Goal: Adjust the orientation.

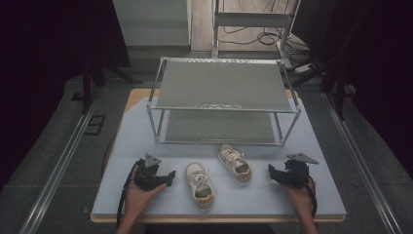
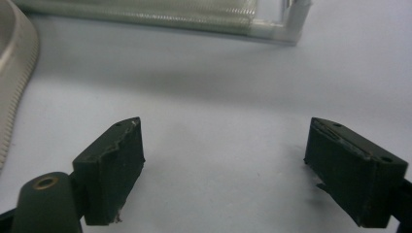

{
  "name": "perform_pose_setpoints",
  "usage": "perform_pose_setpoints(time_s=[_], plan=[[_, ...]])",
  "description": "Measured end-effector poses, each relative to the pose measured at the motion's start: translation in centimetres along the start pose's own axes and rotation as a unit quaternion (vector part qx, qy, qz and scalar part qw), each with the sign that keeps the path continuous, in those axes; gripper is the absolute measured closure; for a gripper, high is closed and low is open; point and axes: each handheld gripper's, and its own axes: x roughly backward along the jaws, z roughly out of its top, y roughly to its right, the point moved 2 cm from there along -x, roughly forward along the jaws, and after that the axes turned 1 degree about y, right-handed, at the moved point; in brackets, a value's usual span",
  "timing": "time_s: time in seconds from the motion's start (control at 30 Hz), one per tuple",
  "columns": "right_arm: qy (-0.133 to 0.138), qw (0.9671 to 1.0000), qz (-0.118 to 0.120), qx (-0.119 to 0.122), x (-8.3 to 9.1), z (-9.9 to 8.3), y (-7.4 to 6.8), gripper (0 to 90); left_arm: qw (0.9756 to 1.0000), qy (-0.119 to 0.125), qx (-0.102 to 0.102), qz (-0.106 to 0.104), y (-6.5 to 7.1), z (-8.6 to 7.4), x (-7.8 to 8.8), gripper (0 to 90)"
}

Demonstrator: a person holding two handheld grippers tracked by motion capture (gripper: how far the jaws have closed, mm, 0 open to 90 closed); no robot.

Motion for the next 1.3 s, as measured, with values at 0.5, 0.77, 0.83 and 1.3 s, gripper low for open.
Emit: perform_pose_setpoints(time_s=[0.5,0.77,0.83,1.3], plan=[[0.084,0.9891,0.116,0.033,5.8,0.3,-0.8,83.7,0.9991,0.043,-0.001,-0.001,0.5,0.3,3.3,41.7],[0.077,0.9624,0.229,0.123,8.2,0.2,-7.3,90.0,0.9986,0.051,-0.009,-0.014,0.8,0.3,4.8,52.2],[0.066,0.9551,0.250,0.145,7.9,-0.2,-9.1,90.0,0.9987,0.049,-0.008,-0.014,0.8,0.2,5.0,50.3],[-0.001,0.9133,0.348,0.212,5.3,-3.6,-17.2,90.0,0.9990,0.039,-0.002,-0.024,0.8,-0.4,5.2,43.9]])
